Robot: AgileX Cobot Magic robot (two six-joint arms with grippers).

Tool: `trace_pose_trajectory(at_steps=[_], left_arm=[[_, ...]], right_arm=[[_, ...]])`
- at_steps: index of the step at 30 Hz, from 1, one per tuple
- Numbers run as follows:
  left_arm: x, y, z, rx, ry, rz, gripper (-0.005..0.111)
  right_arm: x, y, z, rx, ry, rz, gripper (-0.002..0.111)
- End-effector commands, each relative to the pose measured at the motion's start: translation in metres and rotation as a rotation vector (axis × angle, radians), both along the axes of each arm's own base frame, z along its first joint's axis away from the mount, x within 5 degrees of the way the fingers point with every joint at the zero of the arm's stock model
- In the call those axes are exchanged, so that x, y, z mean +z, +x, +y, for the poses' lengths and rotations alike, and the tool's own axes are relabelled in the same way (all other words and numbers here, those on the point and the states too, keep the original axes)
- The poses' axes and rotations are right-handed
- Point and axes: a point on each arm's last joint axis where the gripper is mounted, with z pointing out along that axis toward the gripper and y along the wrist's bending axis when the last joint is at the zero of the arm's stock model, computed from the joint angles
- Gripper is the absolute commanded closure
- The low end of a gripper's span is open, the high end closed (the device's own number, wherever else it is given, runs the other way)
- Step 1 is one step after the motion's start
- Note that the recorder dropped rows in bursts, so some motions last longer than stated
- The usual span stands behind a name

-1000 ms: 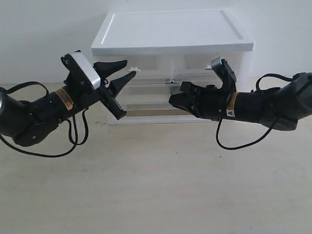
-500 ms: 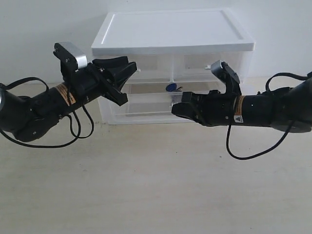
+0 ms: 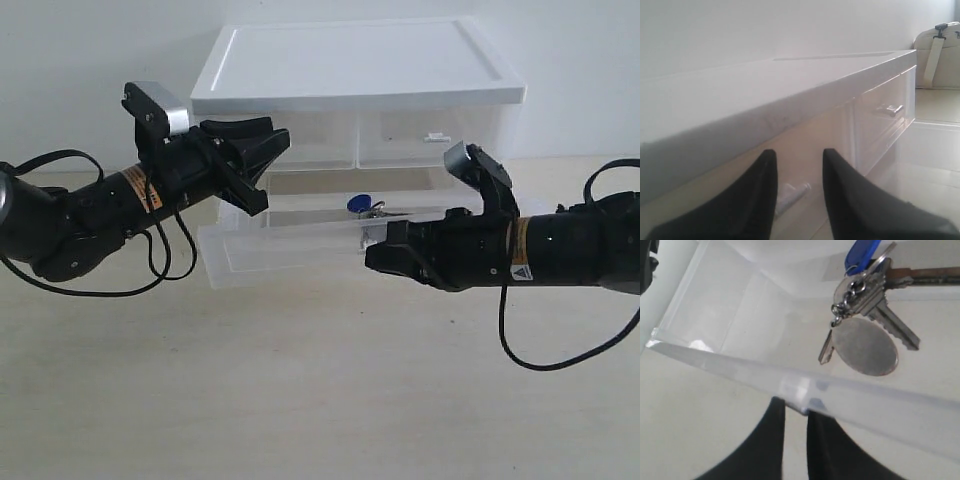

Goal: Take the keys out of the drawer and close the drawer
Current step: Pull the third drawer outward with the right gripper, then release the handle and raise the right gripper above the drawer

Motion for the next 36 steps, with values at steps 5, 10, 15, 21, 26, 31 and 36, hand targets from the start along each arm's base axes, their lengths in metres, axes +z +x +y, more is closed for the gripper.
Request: trace_pose_trajectory(at_steps=[5, 10, 15, 21, 26, 31, 36], left_arm=[[0.004, 0.008, 0.007, 0.089, -0.022, 0.031, 0.076], [0.004, 0.008, 0.007, 0.089, -0.022, 0.031, 0.076], [0.004, 0.008, 0.007, 0.089, -0.022, 0.031, 0.076], [0.004, 0.008, 0.007, 0.089, -0.022, 0.031, 0.076], [0.004, 0.008, 0.007, 0.089, -0.019, 0.028, 0.076], [0.004, 0.009, 0.008, 0.091, -0.019, 0.028, 0.076], [0.004, 0.009, 0.009, 0.098, -0.016, 0.027, 0.076]], right_arm=[[-0.011, -0.024, -0.007, 0.057, -0.068, 0.006, 0.108], [-0.004, -0.028, -0.001, 0.127, 0.023, -0.012, 0.108], [-0.006, -0.028, -0.002, 0.145, -0.027, -0.053, 0.107], [0.001, -0.036, 0.004, 0.250, 0.053, -0.073, 0.066], [0.009, -0.049, 0.004, 0.379, 0.005, -0.071, 0.064], [0.025, -0.063, -0.001, 0.446, -0.072, -0.004, 0.064], [0.070, -0.071, -0.003, 0.407, -0.052, -0.150, 0.064]])
